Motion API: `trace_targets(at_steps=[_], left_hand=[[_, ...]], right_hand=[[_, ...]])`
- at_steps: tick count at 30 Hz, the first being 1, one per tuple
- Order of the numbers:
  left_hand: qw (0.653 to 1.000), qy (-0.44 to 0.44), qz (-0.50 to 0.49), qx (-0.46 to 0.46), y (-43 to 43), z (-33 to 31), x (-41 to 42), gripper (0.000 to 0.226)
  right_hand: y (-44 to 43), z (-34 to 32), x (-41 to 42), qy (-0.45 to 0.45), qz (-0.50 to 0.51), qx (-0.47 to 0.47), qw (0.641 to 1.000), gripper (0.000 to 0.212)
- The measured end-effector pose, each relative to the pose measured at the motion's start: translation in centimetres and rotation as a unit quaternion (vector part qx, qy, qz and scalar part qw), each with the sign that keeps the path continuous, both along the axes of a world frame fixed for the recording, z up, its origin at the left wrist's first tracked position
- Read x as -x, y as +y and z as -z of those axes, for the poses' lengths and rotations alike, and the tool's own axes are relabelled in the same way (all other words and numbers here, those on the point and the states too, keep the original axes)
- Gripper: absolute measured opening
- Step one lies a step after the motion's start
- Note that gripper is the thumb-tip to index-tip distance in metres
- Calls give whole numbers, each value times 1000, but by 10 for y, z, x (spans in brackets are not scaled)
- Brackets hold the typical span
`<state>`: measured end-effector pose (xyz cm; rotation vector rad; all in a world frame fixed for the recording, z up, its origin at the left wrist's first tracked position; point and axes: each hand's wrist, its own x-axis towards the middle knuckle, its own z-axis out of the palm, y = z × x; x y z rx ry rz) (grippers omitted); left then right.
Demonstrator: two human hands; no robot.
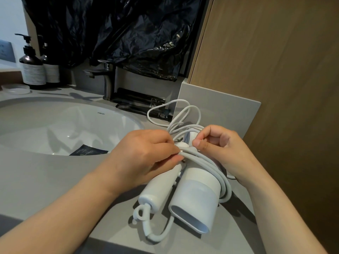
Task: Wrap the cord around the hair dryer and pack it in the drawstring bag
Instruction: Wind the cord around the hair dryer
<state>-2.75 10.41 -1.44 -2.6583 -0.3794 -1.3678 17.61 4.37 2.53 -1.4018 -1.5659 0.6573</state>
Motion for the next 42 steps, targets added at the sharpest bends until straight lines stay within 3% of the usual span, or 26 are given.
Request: trace_targets(at_steps=[6,11,21,29,33,37,42], left_hand=[[994,37,-15,102,11,-15,-3,21],[993,81,14,81,11,-12,-6,25],[997,-32,39,53,11,0,-5,22],[995,-54,38,72,16,-1,-5,18],[990,-62,54,111,18,2,-2,21],[978,-81,72,177,20,6,0,24],[975,-108,55,185,19,9,-4,23]], right_hand=[[3,2,-1,-9,-1,16,1000,13],[1,1,-3,16,-4,32,999,14],[-3,-7,-1,-45,-29,49,997,13],[-1,1,-4,-39,19,18,999,19],[1,1,-11,-44,33,19,998,8],[3,3,-12,-56,5,32,998,22],[7,4,-13,-47,2,29,998,24]])
